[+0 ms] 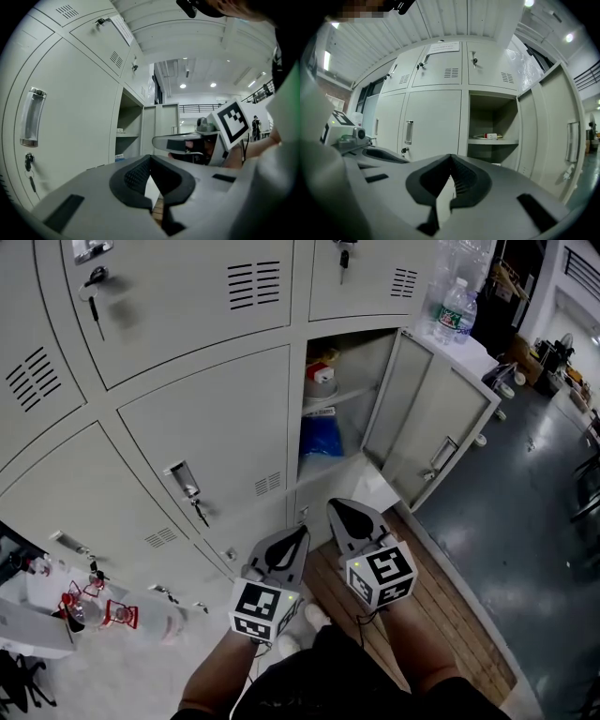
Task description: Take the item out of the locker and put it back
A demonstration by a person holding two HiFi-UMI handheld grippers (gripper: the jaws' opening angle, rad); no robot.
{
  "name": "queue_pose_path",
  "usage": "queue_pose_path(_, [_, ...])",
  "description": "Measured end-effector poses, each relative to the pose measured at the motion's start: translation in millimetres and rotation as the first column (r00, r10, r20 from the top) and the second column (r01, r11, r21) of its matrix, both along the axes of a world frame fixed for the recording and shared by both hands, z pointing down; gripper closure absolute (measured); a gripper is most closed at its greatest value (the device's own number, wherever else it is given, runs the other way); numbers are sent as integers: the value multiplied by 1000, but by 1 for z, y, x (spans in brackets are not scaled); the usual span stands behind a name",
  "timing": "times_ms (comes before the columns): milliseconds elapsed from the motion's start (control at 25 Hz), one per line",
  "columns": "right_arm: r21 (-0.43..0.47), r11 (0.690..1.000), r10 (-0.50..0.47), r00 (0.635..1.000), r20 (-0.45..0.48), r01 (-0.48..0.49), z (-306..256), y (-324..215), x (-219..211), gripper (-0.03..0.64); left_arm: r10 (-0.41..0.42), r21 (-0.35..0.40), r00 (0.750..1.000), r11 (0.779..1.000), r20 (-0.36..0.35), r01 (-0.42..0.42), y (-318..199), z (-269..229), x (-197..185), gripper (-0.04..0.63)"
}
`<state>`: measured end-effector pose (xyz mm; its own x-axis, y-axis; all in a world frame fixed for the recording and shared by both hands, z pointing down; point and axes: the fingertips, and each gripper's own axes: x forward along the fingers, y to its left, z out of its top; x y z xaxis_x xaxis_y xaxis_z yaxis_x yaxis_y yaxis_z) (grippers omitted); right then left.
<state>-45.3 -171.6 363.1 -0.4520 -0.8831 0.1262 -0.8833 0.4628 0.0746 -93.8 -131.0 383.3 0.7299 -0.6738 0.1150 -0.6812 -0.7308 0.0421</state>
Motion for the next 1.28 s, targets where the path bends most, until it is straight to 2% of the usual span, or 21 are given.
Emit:
queue_pose_path(400, [8, 1000, -29, 999, -28, 29, -2, -50, 21, 615, -23, 25, 1000, 999, 12, 23, -31, -8, 22, 592])
queue_pose_path(720, [-10, 998, -55, 996, -71, 54, 13, -97, 47, 550, -18, 7, 1000, 1000, -7, 18, -60, 1, 52, 591])
queue_pose_path(1000, [-54, 995, -86, 988, -126, 80, 45, -141, 58, 499, -35, -21, 999, 999, 7, 35, -82, 20, 67, 591])
queue_pose_path(1280, [-111, 989, -114, 983, -142, 98, 81, -179, 63, 480, -54, -46, 998, 997, 29, 55, -99, 41, 76, 591])
